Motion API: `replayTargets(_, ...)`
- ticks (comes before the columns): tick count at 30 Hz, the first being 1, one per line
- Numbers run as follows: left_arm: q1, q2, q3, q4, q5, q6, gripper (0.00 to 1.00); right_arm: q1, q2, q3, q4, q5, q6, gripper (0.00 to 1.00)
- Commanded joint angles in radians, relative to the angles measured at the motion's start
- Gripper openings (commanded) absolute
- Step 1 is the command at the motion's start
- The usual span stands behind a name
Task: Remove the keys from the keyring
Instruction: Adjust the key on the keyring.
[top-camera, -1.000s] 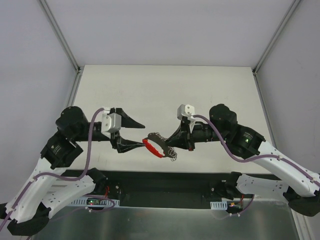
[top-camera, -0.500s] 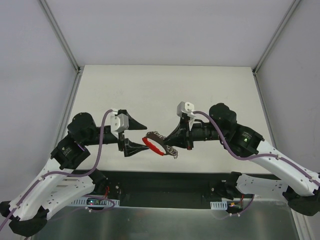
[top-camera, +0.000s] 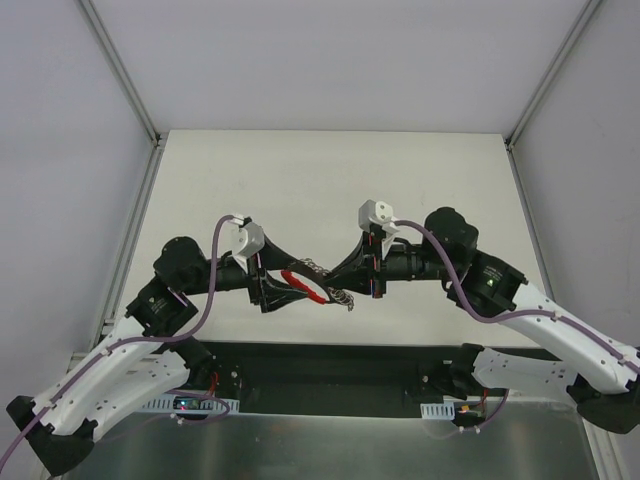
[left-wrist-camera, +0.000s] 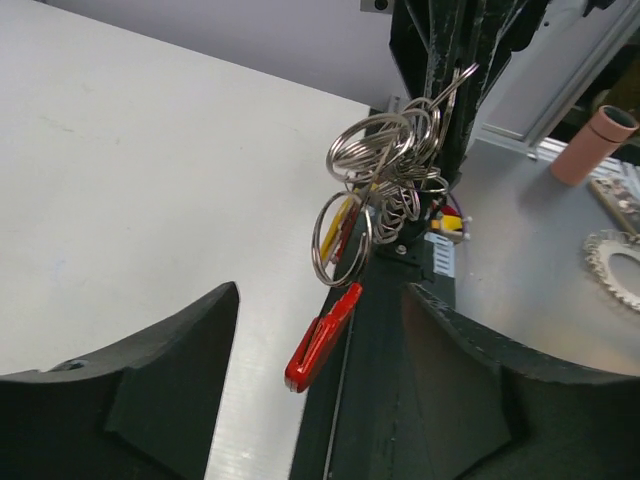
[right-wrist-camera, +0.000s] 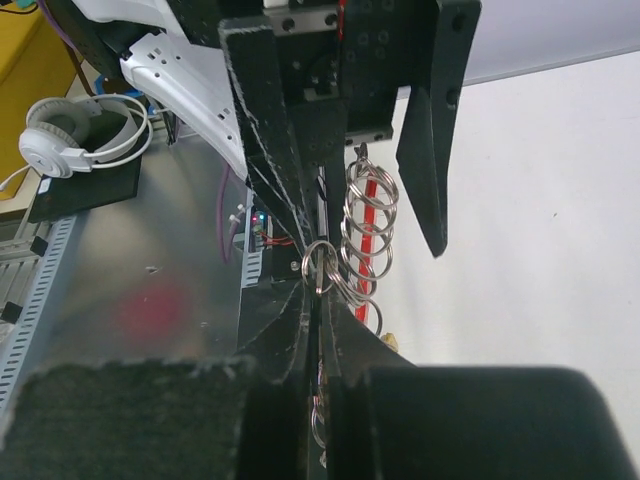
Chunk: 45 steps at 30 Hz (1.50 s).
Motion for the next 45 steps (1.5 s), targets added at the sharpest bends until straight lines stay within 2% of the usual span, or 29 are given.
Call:
replayTargets(1,-0.005,0.003,-0.052,0.258,0.086,-0.154,0.60,0.003,-0.045,-0.005,0.099,-0.029,0.017,0.01)
replayTargets(3,-0.005,0.006,-0.049,0.263,0.104,-0.154,0.49,0.003,-0.060,-0.021,0.096,-0.017,0.012,0.01)
replayTargets(4,-0.005,0.008,-0.039,0.249,0.106,-0.144,0.31,0.005,-0.074,-0.024,0.089,-0.011,0.007,0.01)
replayTargets(6,-0.005,0.009,-0.022,0.202,0.112,-0.127,0.14,0.003,-0.086,-0.036,0.069,0.015,-0.003,0.03)
replayTargets(7,-0.005,0.012,0.000,0.182,0.132,-0.101,0.00,0.002,-0.091,-0.036,0.034,0.024,-0.022,0.06)
replayTargets(12,-0.005,0.057,0.087,0.031,0.178,-0.018,0.00,0.002,-0.103,-0.018,-0.124,0.079,-0.114,0.21)
replayTargets(13,-0.005,0.060,0.113,0.005,0.180,0.011,0.00,0.002,-0.102,-0.006,-0.176,0.092,-0.129,0.22)
replayTargets(14,-0.005,0.064,0.122,-0.027,0.187,0.023,0.00,0.003,-0.099,-0.001,-0.200,0.104,-0.153,0.21)
replayTargets(15,-0.005,0.066,0.130,-0.038,0.190,0.034,0.00,0.002,-0.099,0.002,-0.216,0.116,-0.164,0.15)
replayTargets(19,-0.005,0.086,0.161,-0.076,0.210,0.089,0.00,0.003,-0.099,0.002,-0.247,0.130,-0.189,0.03)
replayTargets(23,-0.005,0.092,0.182,-0.156,0.195,0.172,0.00,0.003,-0.099,0.007,-0.253,0.172,-0.195,0.03)
replayTargets(24,-0.005,0.095,0.190,-0.203,0.184,0.191,0.00,0.003,-0.100,0.008,-0.258,0.210,-0.197,0.10)
replayTargets(26,-0.005,0.101,0.219,-0.257,0.181,0.241,0.00,0.002,-0.105,0.008,-0.270,0.239,-0.207,0.13)
replayTargets(29,-0.005,0.110,0.247,-0.317,0.167,0.278,0.00,0.002,-0.109,0.002,-0.280,0.227,-0.232,0.01)
replayTargets(32,-0.005,0.117,0.259,-0.338,0.163,0.289,0.00,0.002,-0.112,0.001,-0.272,0.202,-0.232,0.01)
replayTargets(45,-0.005,0.141,0.288,-0.483,0.143,0.393,0.00,0.002,-0.108,0.054,-0.276,0.303,-0.296,0.01)
